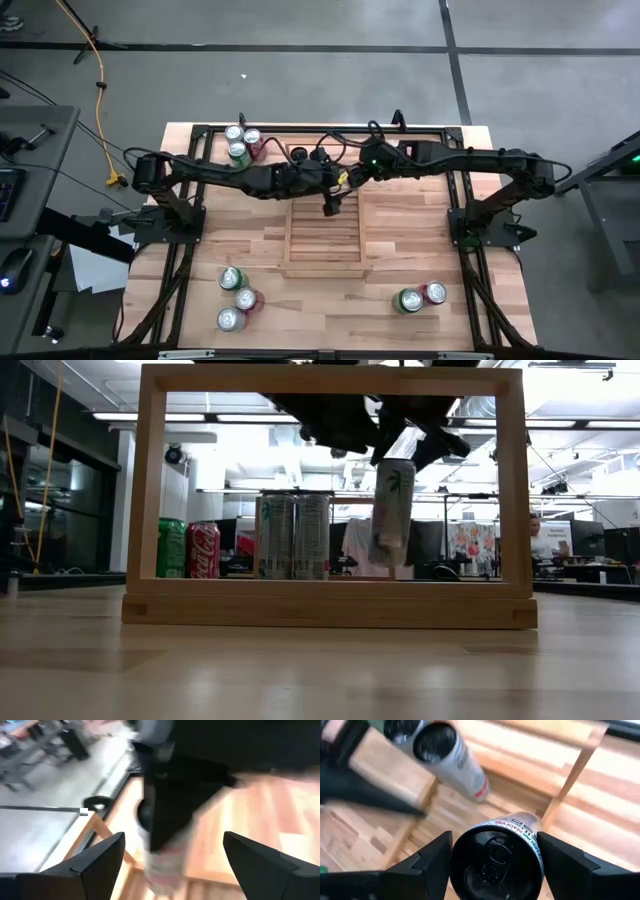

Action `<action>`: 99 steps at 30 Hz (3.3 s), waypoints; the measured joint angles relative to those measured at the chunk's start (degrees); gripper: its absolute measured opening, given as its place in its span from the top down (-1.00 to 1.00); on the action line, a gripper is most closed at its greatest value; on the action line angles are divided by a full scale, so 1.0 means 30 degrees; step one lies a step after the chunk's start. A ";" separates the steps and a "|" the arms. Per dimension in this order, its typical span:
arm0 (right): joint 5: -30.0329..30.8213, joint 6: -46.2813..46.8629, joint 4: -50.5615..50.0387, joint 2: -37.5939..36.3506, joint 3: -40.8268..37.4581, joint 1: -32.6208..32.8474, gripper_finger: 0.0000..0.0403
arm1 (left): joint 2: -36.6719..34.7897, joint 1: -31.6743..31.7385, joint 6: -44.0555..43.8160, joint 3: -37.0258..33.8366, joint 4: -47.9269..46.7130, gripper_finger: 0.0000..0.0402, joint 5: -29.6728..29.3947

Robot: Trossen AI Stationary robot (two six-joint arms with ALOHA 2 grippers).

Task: Place canned beverage on shelf
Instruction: Put the white and pink can on the shelf aligned with the other white and pink cans, then adjust the white and pink can on the shelf

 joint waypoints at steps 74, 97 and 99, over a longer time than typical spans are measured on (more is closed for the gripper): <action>-0.3760 -0.4477 -0.0987 0.6835 0.6057 -0.3430 -0.48 | -1.8677 -0.0066 -0.8022 -0.8790 -0.0248 -0.64 -0.4812; -0.1175 -0.5803 -0.2543 0.0372 0.2153 -0.0025 -0.27 | -1.8677 -0.0044 -0.7509 -0.8790 -0.0234 -0.64 -0.5427; -0.1114 -0.4129 -0.0642 -0.0430 -0.0430 0.0844 -0.09 | -1.8677 -0.0044 -0.7509 -0.8790 -0.0234 -0.64 -0.5522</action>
